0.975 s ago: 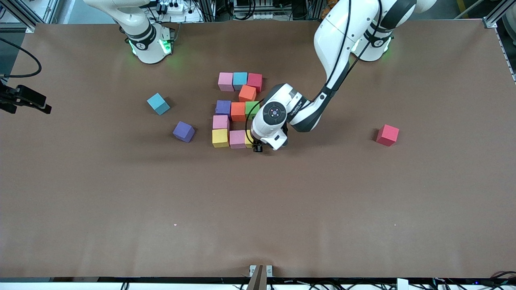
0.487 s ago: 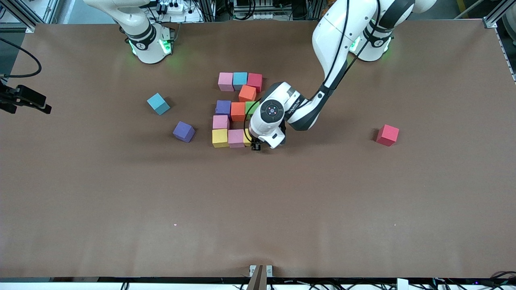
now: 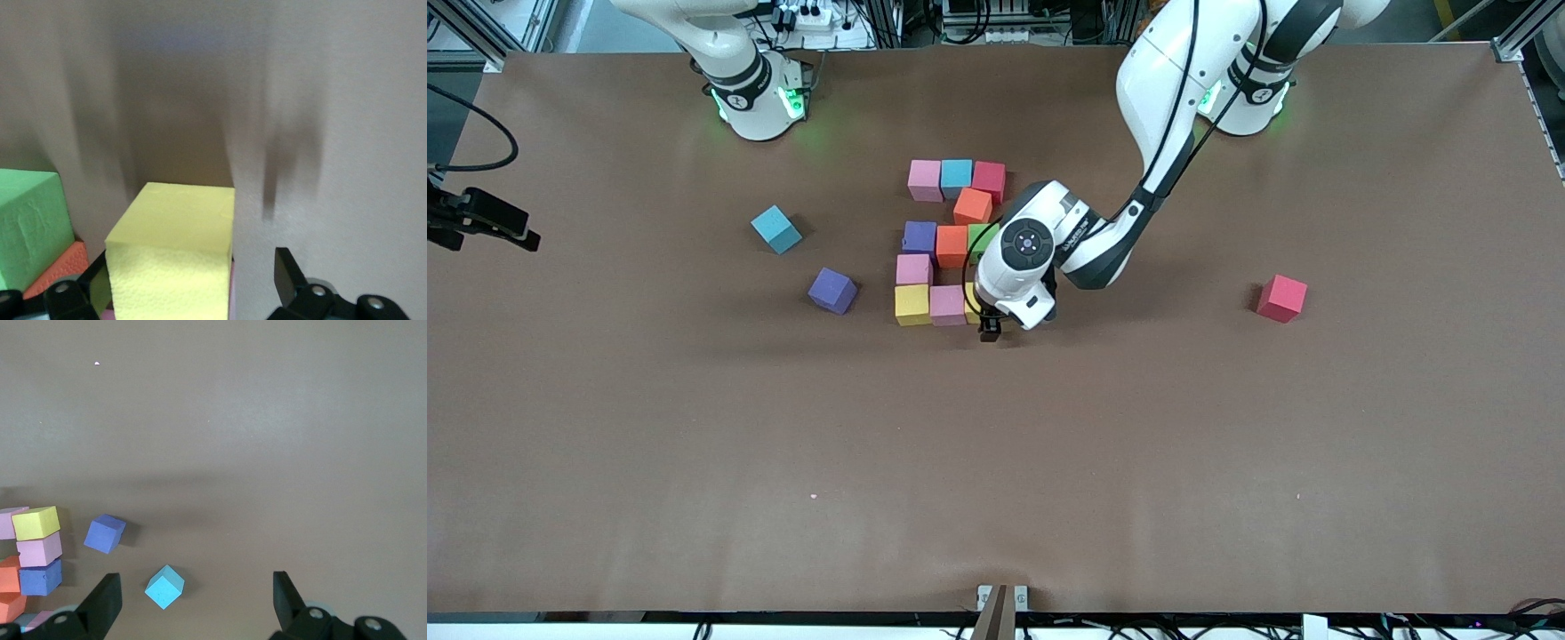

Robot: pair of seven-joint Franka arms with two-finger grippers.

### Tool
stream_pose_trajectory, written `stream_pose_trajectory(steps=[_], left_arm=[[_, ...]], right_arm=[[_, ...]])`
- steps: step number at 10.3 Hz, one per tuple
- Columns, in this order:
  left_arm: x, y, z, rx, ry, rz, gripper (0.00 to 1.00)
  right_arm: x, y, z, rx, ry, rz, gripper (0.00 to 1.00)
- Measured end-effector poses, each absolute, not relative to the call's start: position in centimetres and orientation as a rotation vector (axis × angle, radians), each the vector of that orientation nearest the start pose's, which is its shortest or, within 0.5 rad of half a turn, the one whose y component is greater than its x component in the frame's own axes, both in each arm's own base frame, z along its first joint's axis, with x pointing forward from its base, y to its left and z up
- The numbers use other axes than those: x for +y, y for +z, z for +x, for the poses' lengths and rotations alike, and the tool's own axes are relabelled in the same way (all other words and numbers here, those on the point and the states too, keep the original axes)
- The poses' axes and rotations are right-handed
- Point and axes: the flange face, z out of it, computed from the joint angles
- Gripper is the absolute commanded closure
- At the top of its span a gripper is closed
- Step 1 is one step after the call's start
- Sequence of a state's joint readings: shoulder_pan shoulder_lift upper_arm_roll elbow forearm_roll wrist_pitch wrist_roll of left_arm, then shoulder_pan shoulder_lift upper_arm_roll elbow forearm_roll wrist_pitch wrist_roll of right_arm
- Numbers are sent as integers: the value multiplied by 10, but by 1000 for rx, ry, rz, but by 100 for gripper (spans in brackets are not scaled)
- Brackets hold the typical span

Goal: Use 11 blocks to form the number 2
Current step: 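Lower the yellow cube beside pink and open the left gripper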

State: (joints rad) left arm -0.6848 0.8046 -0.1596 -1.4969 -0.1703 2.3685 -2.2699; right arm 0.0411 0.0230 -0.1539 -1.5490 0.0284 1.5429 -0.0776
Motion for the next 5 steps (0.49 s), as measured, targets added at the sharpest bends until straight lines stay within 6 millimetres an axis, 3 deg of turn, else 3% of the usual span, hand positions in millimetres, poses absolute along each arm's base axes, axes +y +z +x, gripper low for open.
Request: stream_pose_trajectory(steps=[5], left_arm=[[-525,244,491,2179,-340,2200,0]], right_arm=[[-60,620,555,57,40,-3113,0]])
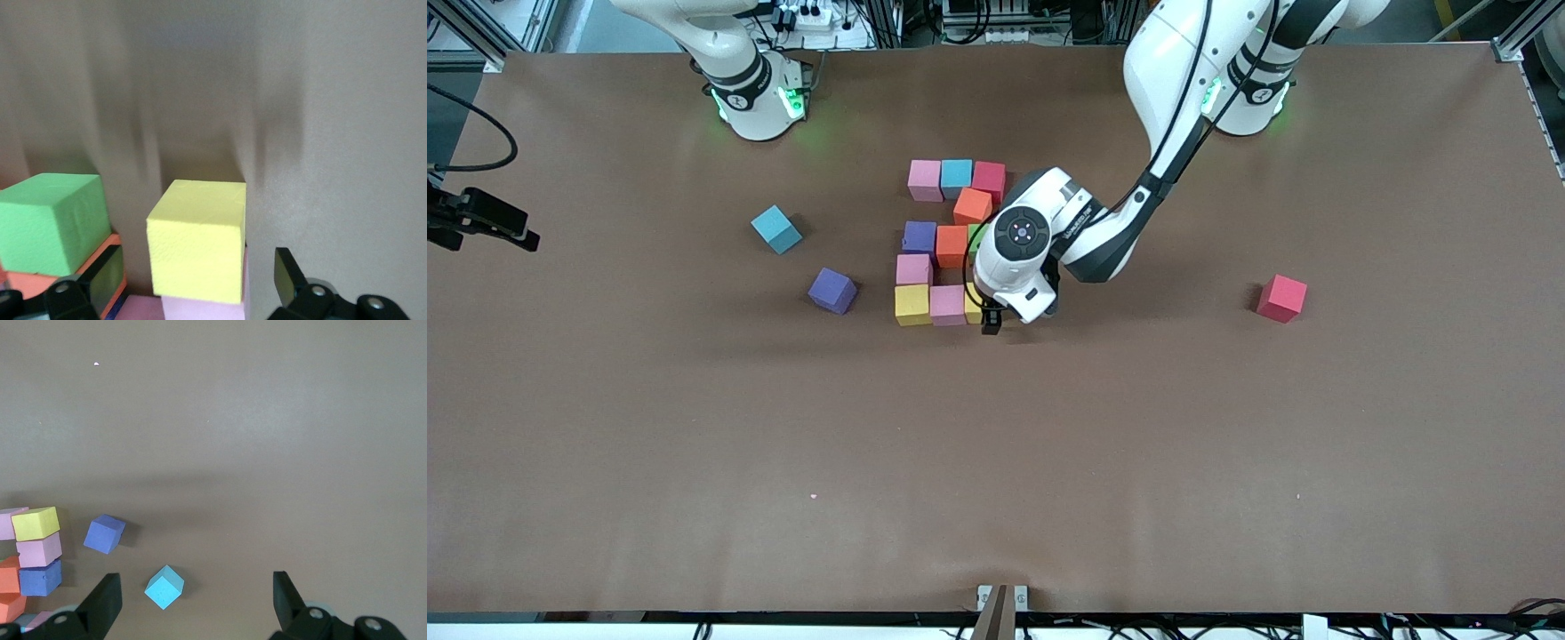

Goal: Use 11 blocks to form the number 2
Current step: 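Lower the yellow cube beside pink and open the left gripper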

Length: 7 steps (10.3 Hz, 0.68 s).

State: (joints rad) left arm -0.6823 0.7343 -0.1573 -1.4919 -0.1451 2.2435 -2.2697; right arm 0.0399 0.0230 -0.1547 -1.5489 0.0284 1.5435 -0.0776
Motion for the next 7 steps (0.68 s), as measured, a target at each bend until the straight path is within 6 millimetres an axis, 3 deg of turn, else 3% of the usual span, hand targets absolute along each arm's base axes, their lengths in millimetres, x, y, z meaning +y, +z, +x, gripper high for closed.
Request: stream_pose_trajectory(steps=[2,4,7], left_arm=[[-511,274,502,-2204,285,-2251,0],[-484,299,524,-2199,261,-2257,0],[-440,316,555,-2130,180,-2314,0]], right_arm=[[-61,620,555,60,39,-3113,0],[-62,620,556,63,38,-3114,0],[-64,619,556,70,38,-3107,0]])
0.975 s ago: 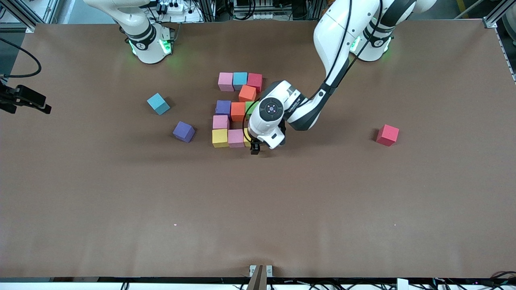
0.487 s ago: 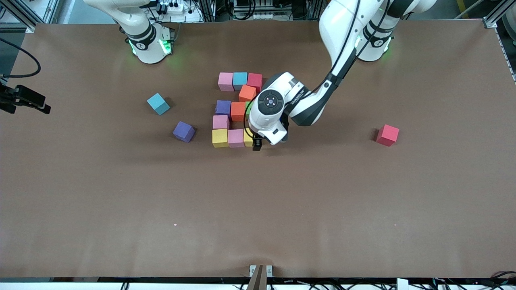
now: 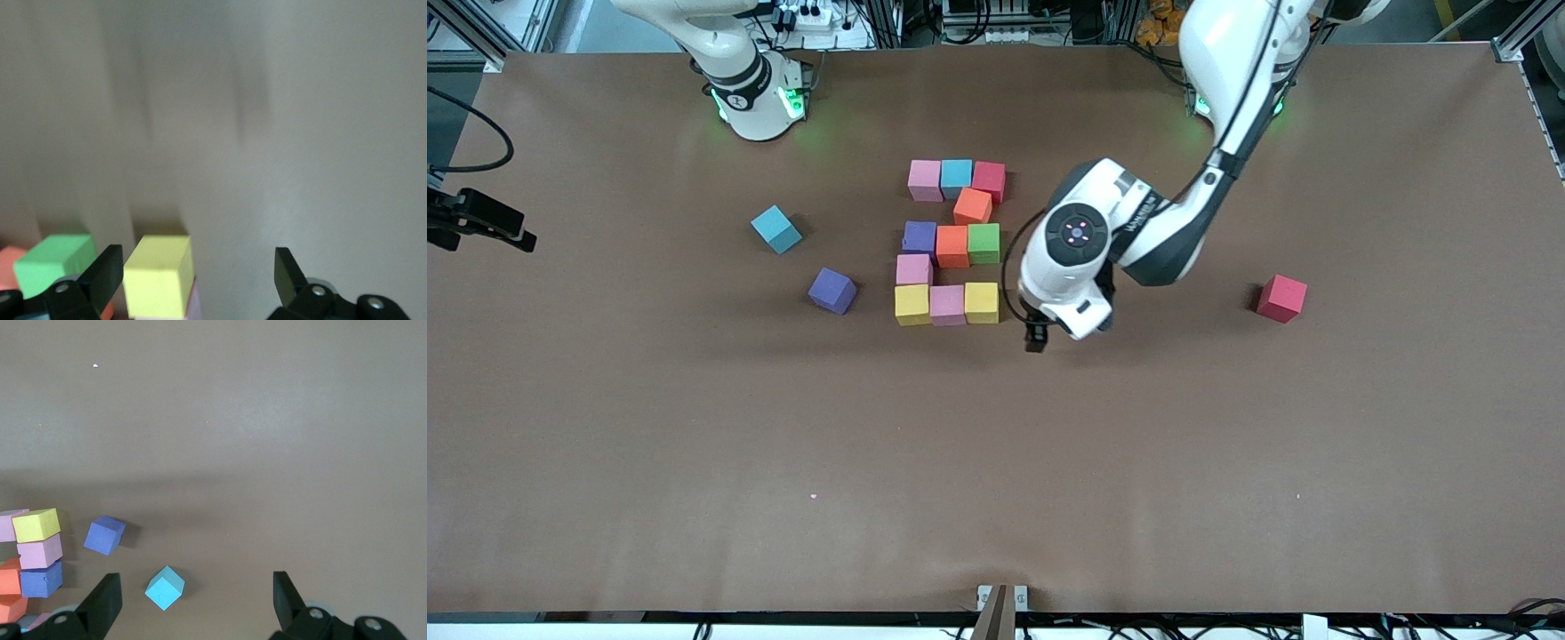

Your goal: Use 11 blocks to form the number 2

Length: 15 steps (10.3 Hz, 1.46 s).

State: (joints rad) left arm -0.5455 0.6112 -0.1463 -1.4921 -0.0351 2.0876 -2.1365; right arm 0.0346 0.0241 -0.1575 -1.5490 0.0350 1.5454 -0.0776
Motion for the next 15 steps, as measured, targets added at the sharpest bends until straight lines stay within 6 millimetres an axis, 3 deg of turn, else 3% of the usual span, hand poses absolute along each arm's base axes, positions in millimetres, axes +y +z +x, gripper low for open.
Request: stream_pose_trajectory(steps=[3,5,8,12,15], left_arm=[[-370,347,596,-2047,141,-2381,0],[-320,388,612,-1990,134,-2424,0],[-278,437,607,-1784,154,-2534,0],[-237,455,599,-1419,216,-2709,0],[-181,494,592,-1097,216,-2878,0]], right_arm=[[-66,619,556,76,38,-3105,0],[-69,619,555,84,38,-3104,0],[-69,619,555,85,38,-3103,0],[-68,619,555,83,38,-3103,0],[-68,620,555,82,36,-3103,0]])
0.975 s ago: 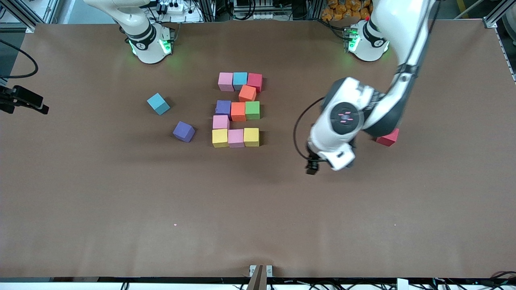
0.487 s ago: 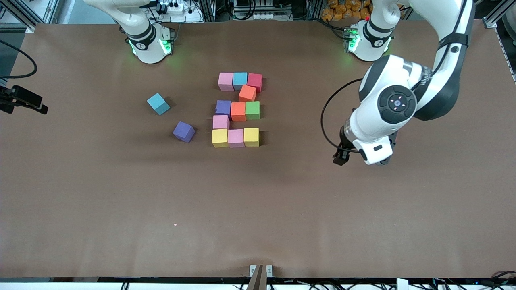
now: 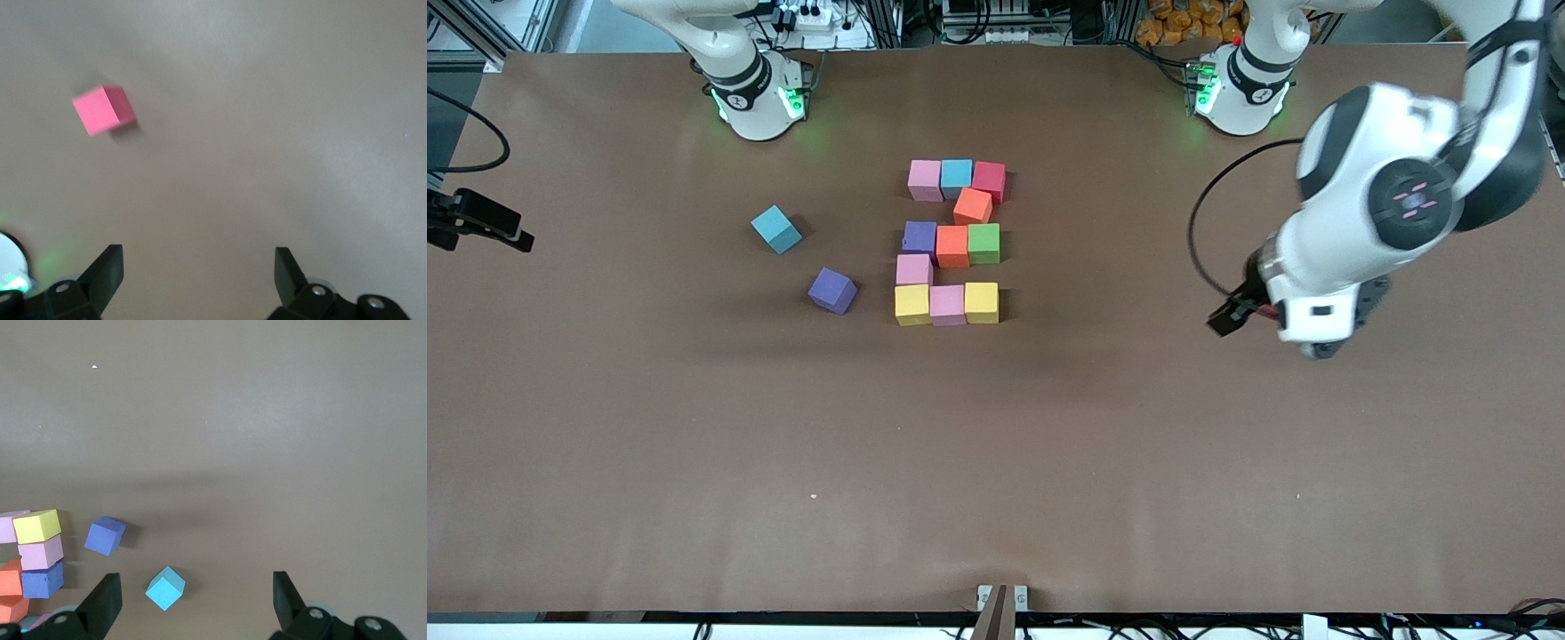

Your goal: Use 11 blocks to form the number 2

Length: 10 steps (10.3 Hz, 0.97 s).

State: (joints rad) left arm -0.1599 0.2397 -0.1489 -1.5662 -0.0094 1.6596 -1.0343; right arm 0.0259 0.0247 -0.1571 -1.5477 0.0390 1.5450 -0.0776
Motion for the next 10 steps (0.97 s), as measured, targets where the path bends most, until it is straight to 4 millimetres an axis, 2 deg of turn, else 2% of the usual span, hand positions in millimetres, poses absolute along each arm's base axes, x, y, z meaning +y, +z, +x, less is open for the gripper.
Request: stream_pose_trajectory(steps=[2,4,7,10], left_arm=[[-141,518,588,-906,194,-2963,0],[-113,530,590,-714,148,-3009,0],[-93,551,586,-429,90,-3060,0],[-88,582,573,-147,15,-3030,0]], right_arm=[[-68,620,555,83,34,-3102,0],[-68,620,555,84,33,-3102,0],[-70,620,555,89,32,-3102,0],[-72,620,555,95,32,-3102,0]])
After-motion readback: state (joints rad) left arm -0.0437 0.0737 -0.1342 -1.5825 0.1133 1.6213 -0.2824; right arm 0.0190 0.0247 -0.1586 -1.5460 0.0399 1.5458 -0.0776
